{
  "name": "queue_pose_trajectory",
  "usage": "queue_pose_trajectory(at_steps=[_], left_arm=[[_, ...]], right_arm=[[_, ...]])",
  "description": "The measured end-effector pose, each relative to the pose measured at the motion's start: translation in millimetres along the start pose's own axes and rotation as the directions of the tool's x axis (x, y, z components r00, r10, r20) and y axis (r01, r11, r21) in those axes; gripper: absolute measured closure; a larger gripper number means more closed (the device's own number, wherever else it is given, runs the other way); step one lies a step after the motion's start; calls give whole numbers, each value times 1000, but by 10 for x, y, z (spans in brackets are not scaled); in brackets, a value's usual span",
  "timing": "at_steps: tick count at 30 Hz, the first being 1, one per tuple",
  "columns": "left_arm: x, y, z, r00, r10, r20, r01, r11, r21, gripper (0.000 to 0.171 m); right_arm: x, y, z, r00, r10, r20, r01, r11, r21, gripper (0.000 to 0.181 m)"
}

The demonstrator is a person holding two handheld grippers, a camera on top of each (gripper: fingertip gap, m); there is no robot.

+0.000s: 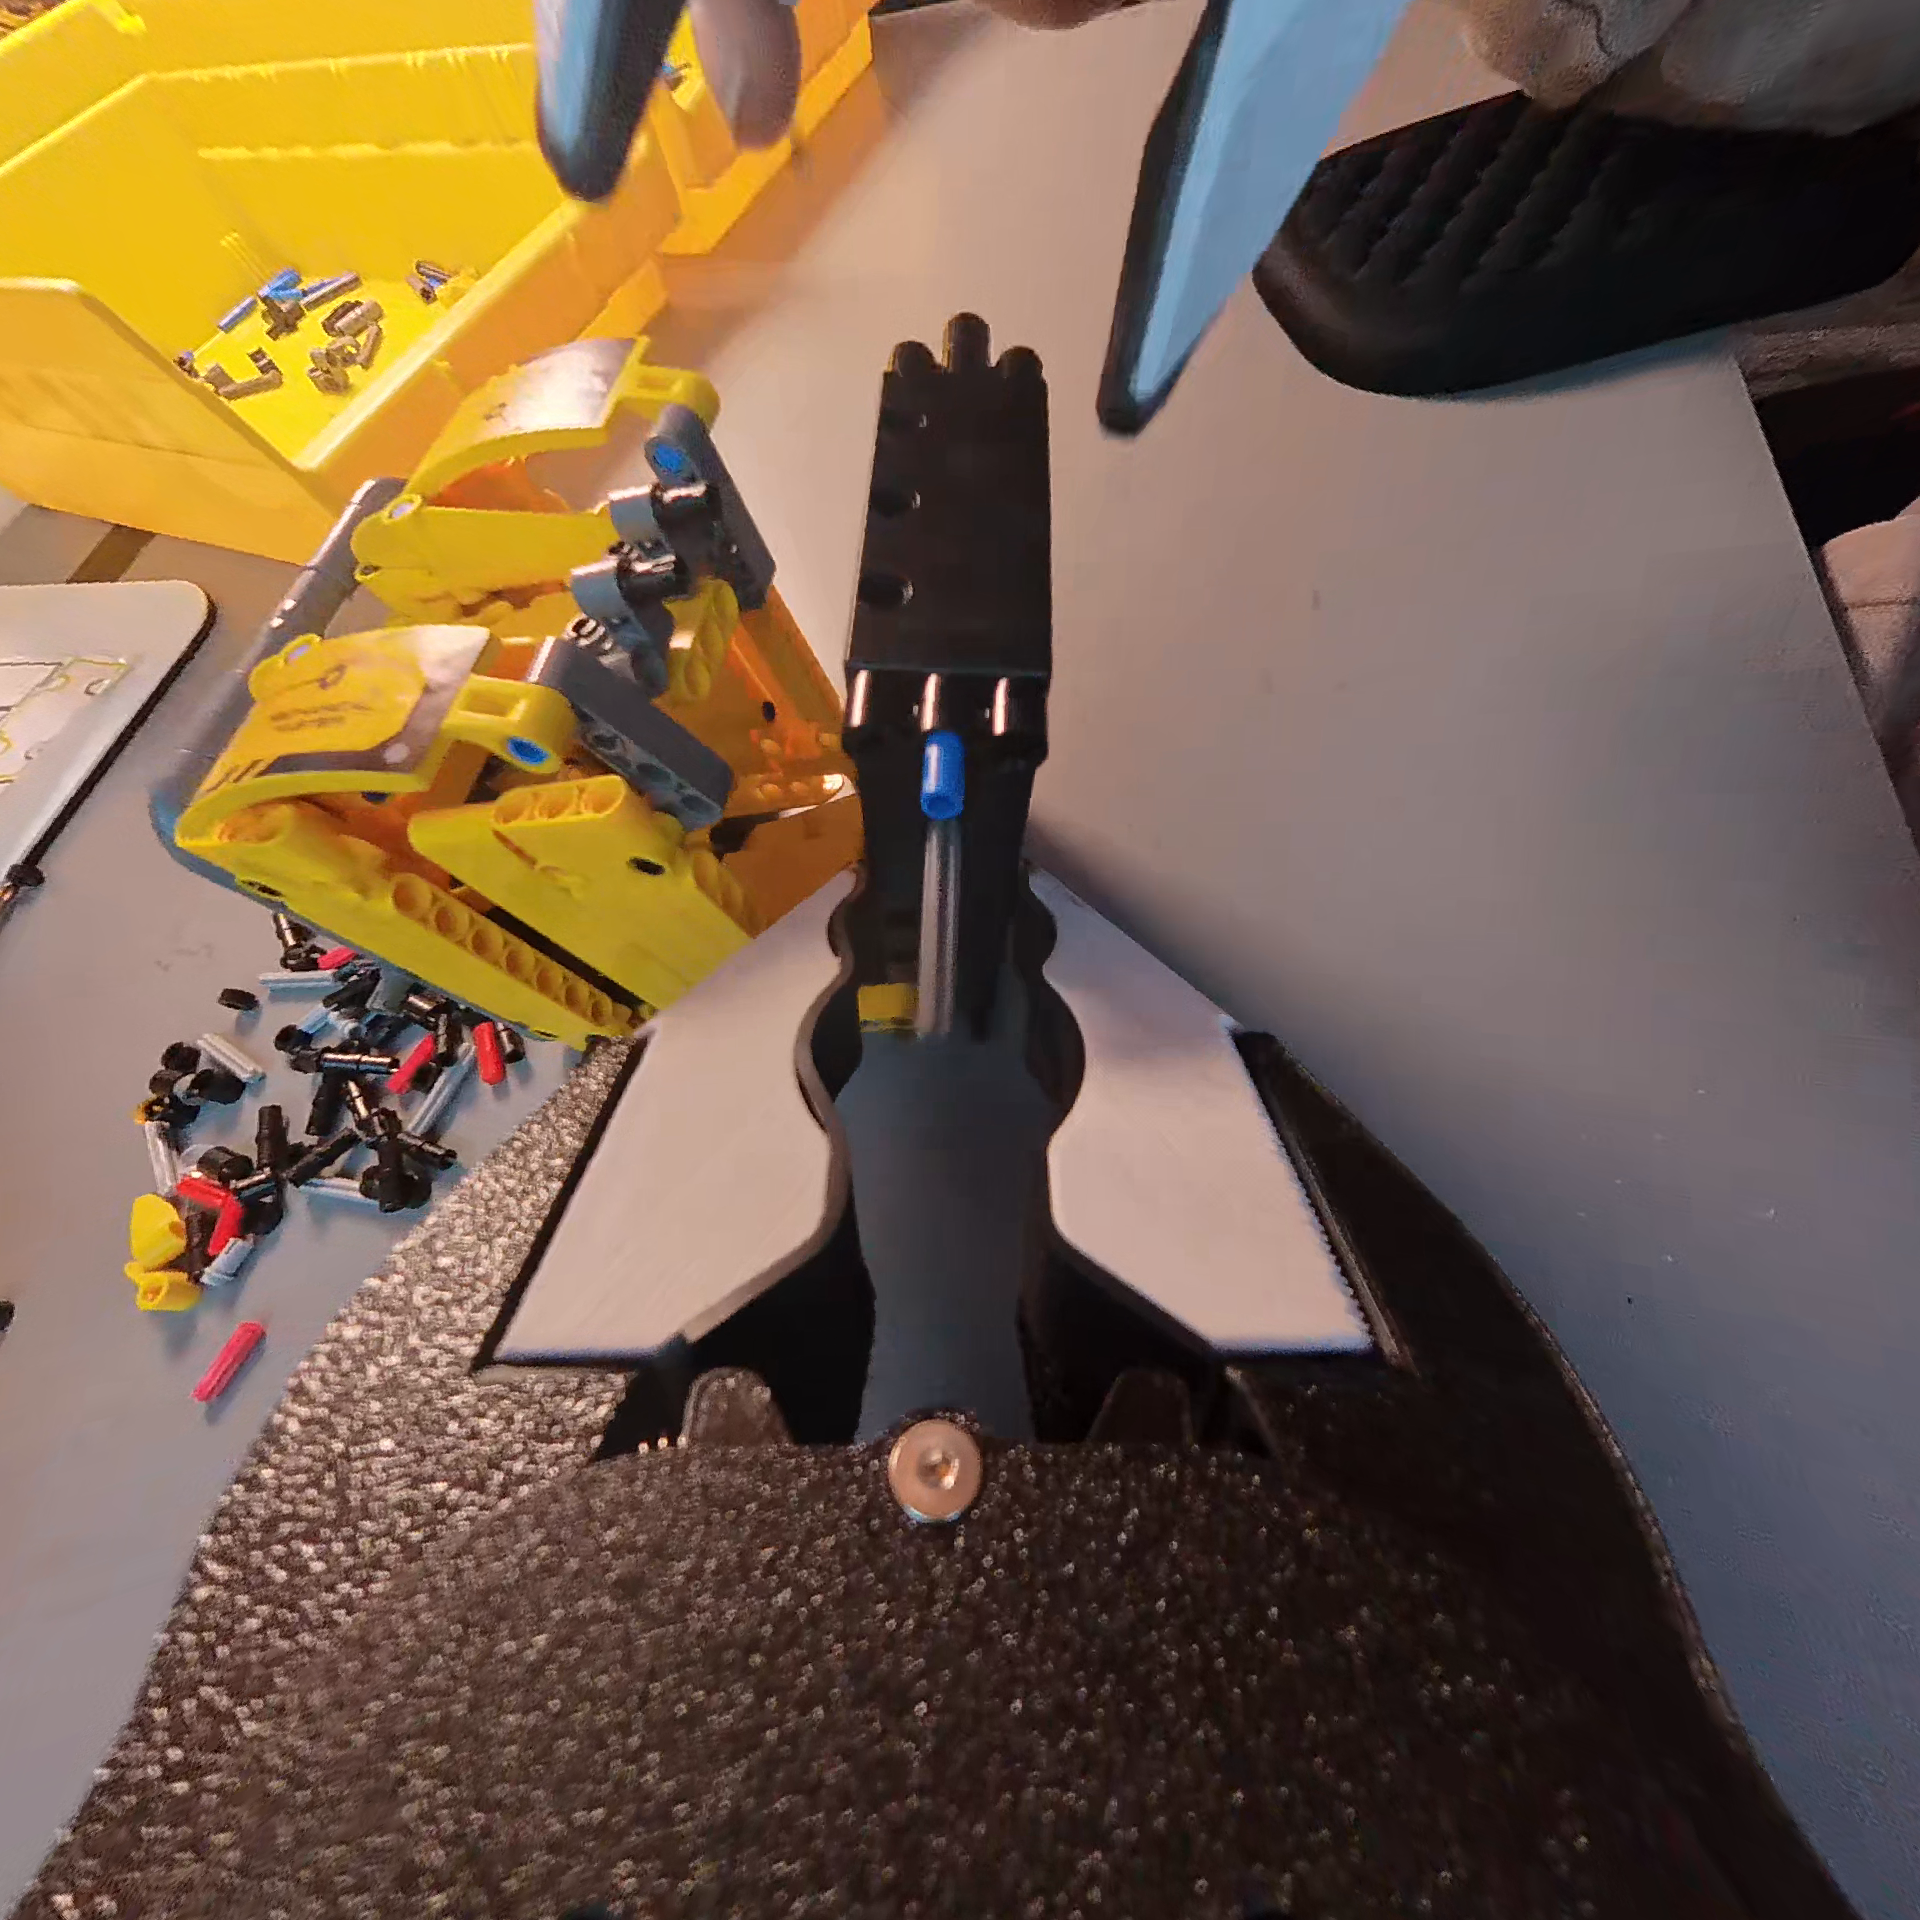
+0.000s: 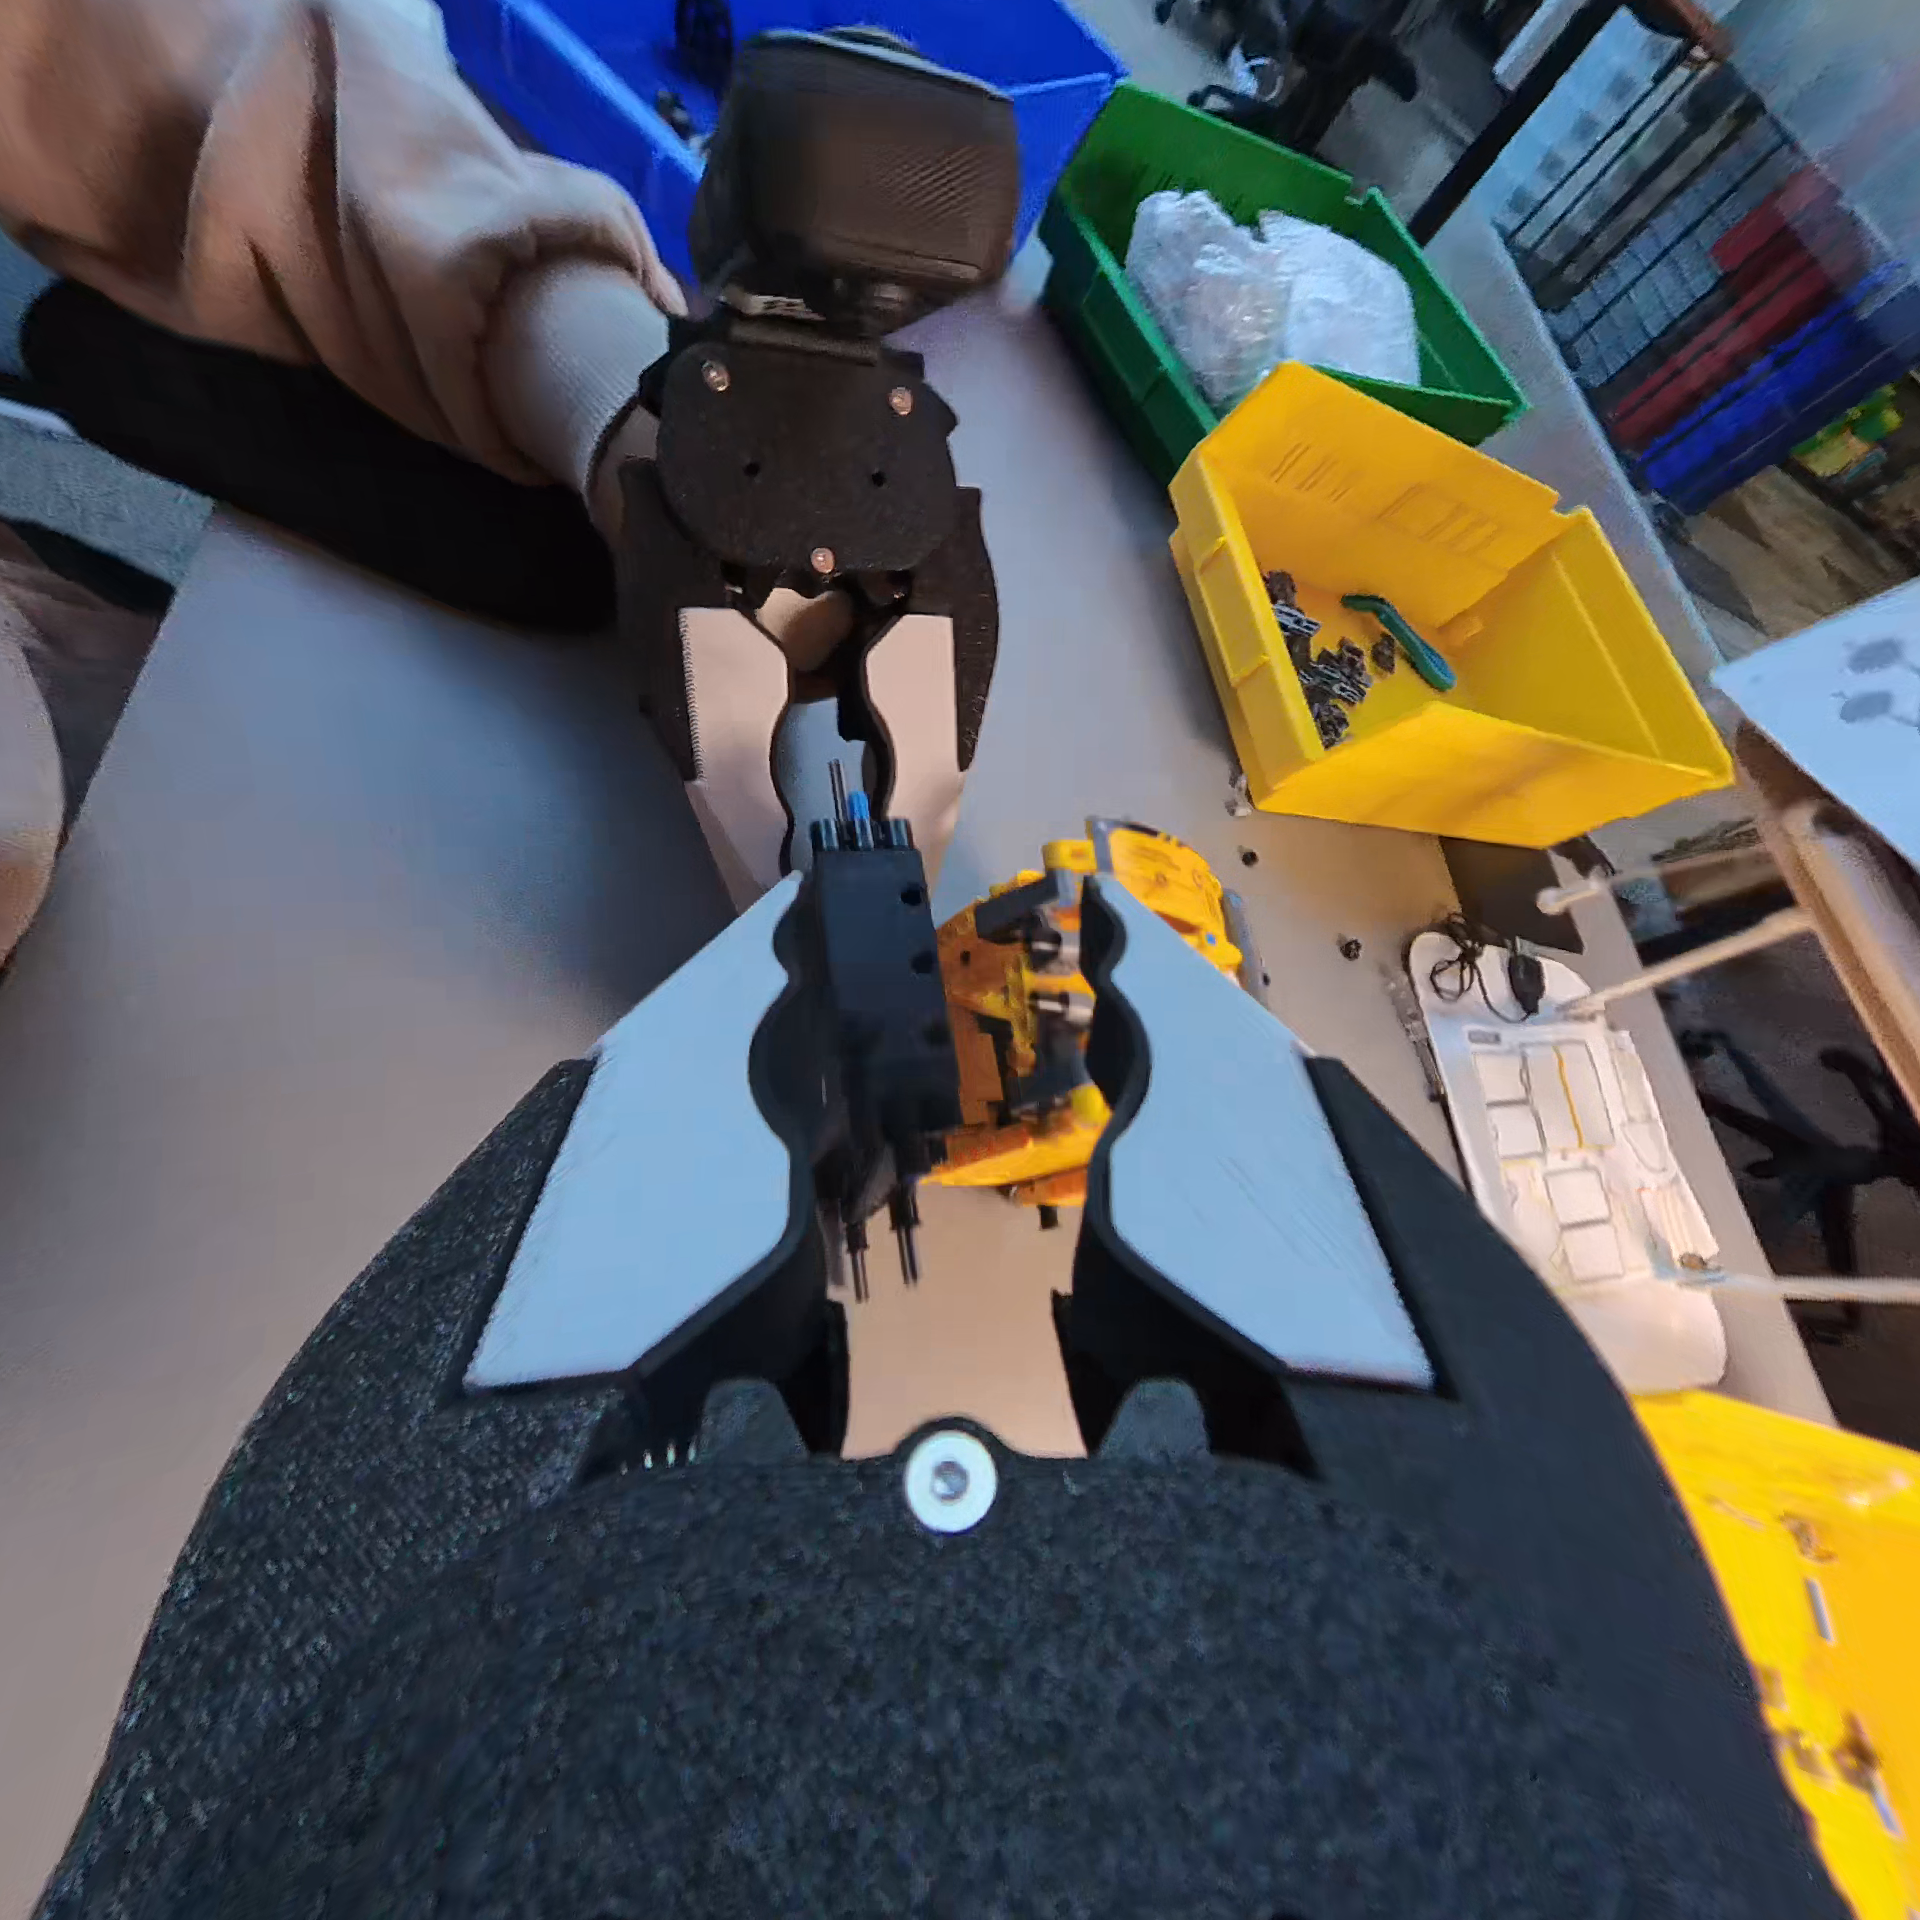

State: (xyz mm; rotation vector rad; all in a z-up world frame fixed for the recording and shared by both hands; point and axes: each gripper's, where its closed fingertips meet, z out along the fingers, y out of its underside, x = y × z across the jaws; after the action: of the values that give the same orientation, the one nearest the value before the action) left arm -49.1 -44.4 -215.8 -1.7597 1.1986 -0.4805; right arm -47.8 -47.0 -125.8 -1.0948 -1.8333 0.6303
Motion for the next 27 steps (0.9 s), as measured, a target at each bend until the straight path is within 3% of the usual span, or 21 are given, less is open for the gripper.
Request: queue_pose_trajectory(at_steps=[3,8,13,15,18,23,27], left_arm=[[-9,8,-33,1000,17,-4,-17,1000,4,146],[-8,-97,-205,998,3,-64,4,995,99,143],[56,-230,-257,992,-27,-120,48,983,176,138],[37,-229,-192,997,-18,-71,29,987,159,141],[13,-231,-152,998,-37,-44,43,989,138,146],[83,-270,-139,988,-104,-118,122,980,155,144],[138,-224,-105,990,-67,-126,83,989,126,144]], right_arm=[[76,171,-221,993,114,-26,-113,993,38,125],[-74,534,-351,968,252,-9,-250,965,76,131],[-213,632,-88,937,346,56,-350,928,125,137],[-202,661,69,933,356,53,-360,925,121,137],[-196,670,196,935,349,58,-353,929,112,154],[-206,626,86,963,255,86,-255,967,-20,156],[-175,644,-55,990,110,84,-85,962,-261,156]])
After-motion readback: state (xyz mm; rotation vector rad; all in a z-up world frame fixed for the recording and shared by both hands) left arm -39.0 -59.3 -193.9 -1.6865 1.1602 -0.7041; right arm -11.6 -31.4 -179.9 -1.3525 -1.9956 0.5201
